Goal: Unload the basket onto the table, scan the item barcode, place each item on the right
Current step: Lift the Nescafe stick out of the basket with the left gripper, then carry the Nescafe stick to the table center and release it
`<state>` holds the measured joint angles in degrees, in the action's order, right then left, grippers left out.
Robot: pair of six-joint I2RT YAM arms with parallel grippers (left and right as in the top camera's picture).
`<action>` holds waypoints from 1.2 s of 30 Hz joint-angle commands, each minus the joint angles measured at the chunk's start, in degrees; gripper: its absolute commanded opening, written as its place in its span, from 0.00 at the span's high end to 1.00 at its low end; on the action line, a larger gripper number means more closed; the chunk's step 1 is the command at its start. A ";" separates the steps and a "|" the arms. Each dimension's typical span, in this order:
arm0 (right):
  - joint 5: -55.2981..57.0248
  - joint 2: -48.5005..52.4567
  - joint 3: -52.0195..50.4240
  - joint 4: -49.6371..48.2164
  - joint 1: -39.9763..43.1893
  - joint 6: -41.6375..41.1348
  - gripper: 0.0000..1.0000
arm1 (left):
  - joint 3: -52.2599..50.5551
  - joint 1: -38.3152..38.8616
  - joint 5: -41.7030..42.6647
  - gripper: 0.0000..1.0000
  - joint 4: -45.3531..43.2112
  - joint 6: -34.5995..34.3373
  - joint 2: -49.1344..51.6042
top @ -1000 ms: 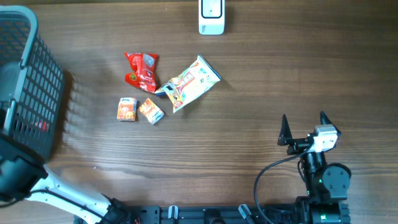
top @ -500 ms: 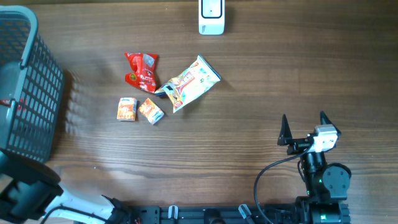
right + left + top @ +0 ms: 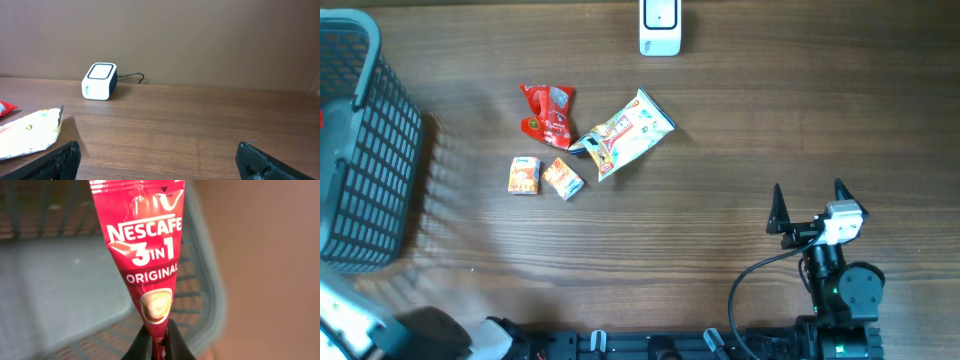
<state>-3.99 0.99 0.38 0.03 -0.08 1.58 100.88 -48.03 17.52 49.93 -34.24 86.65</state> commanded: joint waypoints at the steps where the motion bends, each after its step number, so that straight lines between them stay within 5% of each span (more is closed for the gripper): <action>1: 0.81 -0.42 -0.09 -0.09 -0.24 -0.48 0.00 | 1.09 4.74 1.66 0.96 -0.57 -0.94 -5.33; 8: 0.81 -0.42 -0.09 -0.11 -0.24 -0.46 0.00 | 1.07 22.12 9.86 0.96 5.40 1.14 -5.88; 20: 0.81 -0.42 -0.09 -0.11 -0.24 -0.46 0.00 | -1.36 46.58 -1.90 0.96 15.23 2.93 11.45; 34: 0.81 -0.42 -0.09 -0.11 -0.24 -0.46 0.00 | -1.36 54.97 -6.93 0.96 13.20 2.08 29.86; 36: 0.81 -0.42 -0.09 -0.09 -0.24 -0.48 0.00 | -1.36 55.60 -6.97 0.83 12.09 2.25 31.17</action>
<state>-3.99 0.99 0.38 0.03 -0.08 1.58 99.90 6.22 11.68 63.22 -32.14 115.74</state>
